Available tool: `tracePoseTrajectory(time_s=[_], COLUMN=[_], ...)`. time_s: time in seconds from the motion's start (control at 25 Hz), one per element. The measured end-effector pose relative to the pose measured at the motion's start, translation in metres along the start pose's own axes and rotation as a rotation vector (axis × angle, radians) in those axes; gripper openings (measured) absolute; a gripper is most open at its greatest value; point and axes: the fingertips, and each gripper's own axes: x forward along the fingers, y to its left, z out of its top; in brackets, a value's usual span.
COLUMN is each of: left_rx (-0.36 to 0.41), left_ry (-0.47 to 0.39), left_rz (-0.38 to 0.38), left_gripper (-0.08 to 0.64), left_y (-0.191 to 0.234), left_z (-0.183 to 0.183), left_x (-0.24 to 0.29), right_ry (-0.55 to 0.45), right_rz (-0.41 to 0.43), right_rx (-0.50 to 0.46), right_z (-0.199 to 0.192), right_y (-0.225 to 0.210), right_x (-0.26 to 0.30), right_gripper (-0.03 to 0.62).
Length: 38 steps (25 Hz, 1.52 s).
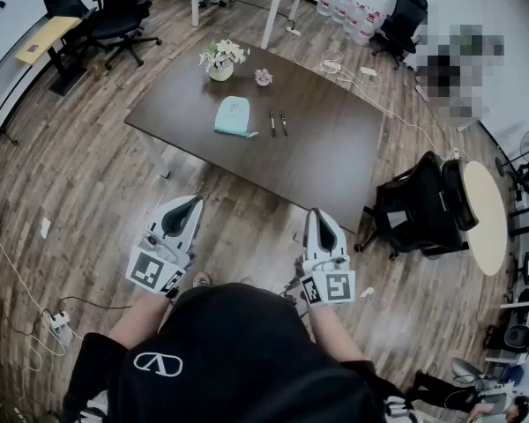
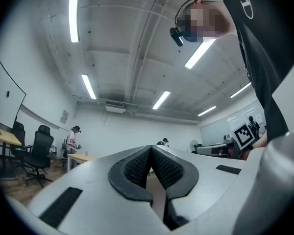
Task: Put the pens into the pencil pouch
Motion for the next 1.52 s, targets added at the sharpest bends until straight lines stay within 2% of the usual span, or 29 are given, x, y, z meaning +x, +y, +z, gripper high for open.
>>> tracePoseTrajectory(time_s=[0.32, 0.48, 0.76, 1.04, 1.36, 1.52], left_rx=[-0.006, -0.02, -0.026, -0.016, 0.023, 0.039], left_ry=[0.006, 0.009, 0.006, 0.03, 0.078, 0.101], left_rz=[-0.008, -0.015, -0.02, -0.011, 0.036, 0.068], left_gripper=[0.003, 0.003, 0.003, 0.003, 0.003, 0.003], left_y=[0.002, 0.002, -0.002, -0.014, -0.038, -0.037], left_z=[-0.005, -0.007, -0.008, -0.018, -0.033, -0.037], left_x=[0.002, 0.003, 0.009, 0.025, 0.051, 0.062], right_ry=[0.015, -0.046, -0.033, -0.032, -0.045, -0.049], right_rz=[-0.011, 0.021, 0.009, -0.017, 0.037, 0.048], right_rx=[0.02, 0.074, 0.062, 0.08, 0.132, 0.162], right_z=[-0.007, 0.002, 0.0, -0.008, -0.024, -0.033], right_y=[0.0, 0.002, -0.007, -0.032, -0.072, -0.095], right_x=[0.003, 0.001, -0.004, -0.014, -0.019, -0.006], right_gripper=[-0.011, -0.011, -0.011, -0.011, -0.009, -0.011])
